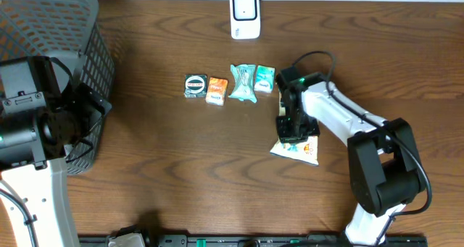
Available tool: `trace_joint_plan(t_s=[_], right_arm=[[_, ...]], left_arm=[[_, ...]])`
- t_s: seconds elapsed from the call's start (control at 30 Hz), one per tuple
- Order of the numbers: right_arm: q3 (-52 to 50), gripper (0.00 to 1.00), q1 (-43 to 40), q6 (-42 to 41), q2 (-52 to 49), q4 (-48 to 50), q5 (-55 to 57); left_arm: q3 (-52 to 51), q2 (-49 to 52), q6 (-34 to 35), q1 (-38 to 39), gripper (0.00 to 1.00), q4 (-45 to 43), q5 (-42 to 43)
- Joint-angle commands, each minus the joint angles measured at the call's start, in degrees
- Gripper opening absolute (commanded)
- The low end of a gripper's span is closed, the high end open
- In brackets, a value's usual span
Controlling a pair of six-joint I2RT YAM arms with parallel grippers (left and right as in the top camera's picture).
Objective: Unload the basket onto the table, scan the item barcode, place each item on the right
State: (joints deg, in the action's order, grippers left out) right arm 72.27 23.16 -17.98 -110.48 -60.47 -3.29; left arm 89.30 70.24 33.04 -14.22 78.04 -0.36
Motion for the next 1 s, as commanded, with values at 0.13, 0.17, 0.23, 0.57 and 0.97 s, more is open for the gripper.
trace_joint_plan(t_s=[0.13, 0.17, 0.23, 0.57, 0.97], right_arm=[[9.8, 0.03, -0.2, 3.1, 0.0, -7.9, -0.7], [12.8, 0.02, -0.4, 4.1, 0.0, -9.4, -0.7], [16.7, 0.04, -0.9, 4.4, 0.0, -10.4, -0.7], [24.1, 0.99, -4.8, 6.3, 0.0, -4.3, -0.1], [23.2, 0.34, -7.4, 3.9, -0.2, 0.2, 6.3]], left_arm=[[0.6, -0.3, 0.3, -0.3, 0.98, 0.2, -0.3], [0.6, -0.3, 0.3, -0.3, 0.98, 0.2, -0.3], [0.6, -0.3, 0.3, -0.3, 0.98, 0.2, -0.3], [0.6, -0.3, 0.3, -0.3, 0.98, 0.2, -0.3], [0.6, -0.3, 0.3, -0.3, 0.98, 0.2, -0.3]])
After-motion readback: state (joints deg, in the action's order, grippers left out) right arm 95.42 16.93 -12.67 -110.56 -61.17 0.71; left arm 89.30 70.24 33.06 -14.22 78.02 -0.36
